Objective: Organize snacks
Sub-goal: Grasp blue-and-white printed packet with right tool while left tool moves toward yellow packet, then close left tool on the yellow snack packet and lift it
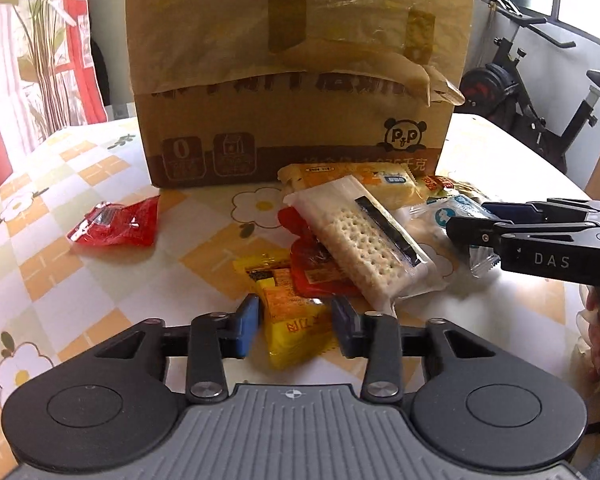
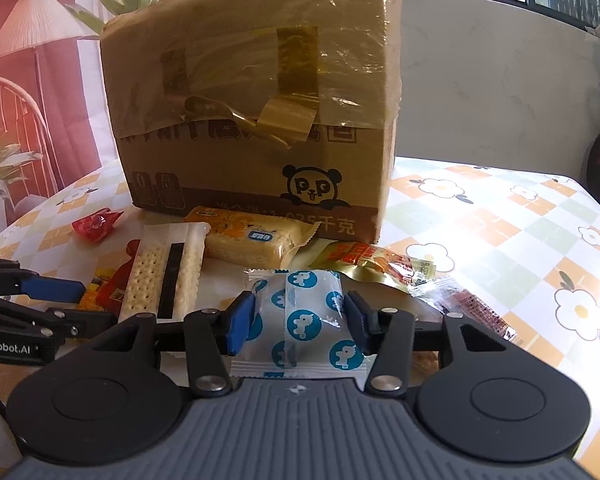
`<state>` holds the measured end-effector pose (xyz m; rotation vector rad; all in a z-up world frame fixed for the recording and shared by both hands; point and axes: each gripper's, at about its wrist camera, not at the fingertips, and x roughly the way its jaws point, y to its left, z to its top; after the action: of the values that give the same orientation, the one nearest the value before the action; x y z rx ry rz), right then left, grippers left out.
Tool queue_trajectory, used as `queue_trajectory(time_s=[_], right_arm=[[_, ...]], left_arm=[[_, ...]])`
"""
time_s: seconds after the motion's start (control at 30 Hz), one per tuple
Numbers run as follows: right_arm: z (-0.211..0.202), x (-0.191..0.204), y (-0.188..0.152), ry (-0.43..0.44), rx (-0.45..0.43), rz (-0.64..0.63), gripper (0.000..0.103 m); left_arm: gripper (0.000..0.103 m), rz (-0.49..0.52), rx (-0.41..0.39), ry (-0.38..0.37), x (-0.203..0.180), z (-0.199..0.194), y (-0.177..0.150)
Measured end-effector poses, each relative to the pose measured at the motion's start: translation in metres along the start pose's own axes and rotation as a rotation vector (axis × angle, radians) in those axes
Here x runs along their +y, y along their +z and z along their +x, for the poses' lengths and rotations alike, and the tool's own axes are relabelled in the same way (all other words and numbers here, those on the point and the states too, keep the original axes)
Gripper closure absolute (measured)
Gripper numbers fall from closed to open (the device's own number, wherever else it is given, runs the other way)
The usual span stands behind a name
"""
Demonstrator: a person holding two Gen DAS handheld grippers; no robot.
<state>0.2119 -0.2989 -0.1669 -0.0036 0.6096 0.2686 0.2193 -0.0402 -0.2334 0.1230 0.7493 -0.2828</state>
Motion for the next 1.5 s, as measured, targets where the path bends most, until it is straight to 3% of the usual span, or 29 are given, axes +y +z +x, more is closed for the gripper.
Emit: queue_trajectory(time_s=[0.33,0.53,0.8,0.87,0.93,1.2,1.5], right_arm=[[0.001,-0.001,0.0,0.001,0.001,0.003,0.051],[0.001,0.0,0.0,-0.001,0.002,0.0,0.051],[0.001,0.0,0.0,-0.001,0.003,-0.001,0.051],[0.001,0.0,0.0,-0.001,0.003,-0.001,0.051],[0.002,0.0,0.0,-0.001,0.004,-0.001,0.051],[0.002,-0.001,-0.001,0.003,0.006,0.003,0.052],[-0.005,-0.001,0.004,-0.006,0.013,0.019,0.055]], left_arm=[[0.062,-0.12,0.004,0.121,0.028,-0.001,0.001],[0.048,-0.171,0.015,0.14,0.039,0.002,0.006],[0.048,-0.149,0.015,0.19,0.037,0.013,0.012],[0.051,-0.144,0.01,0.195,0.037,0.013,0.012],[0.068,-0.138,0.0,0.202,0.039,0.012,0.011],[0.07,-0.153,-0.013,0.166,0.042,0.004,0.007],[0.07,-0.114,-0.106,0.141,0.036,-0.017,0.024]])
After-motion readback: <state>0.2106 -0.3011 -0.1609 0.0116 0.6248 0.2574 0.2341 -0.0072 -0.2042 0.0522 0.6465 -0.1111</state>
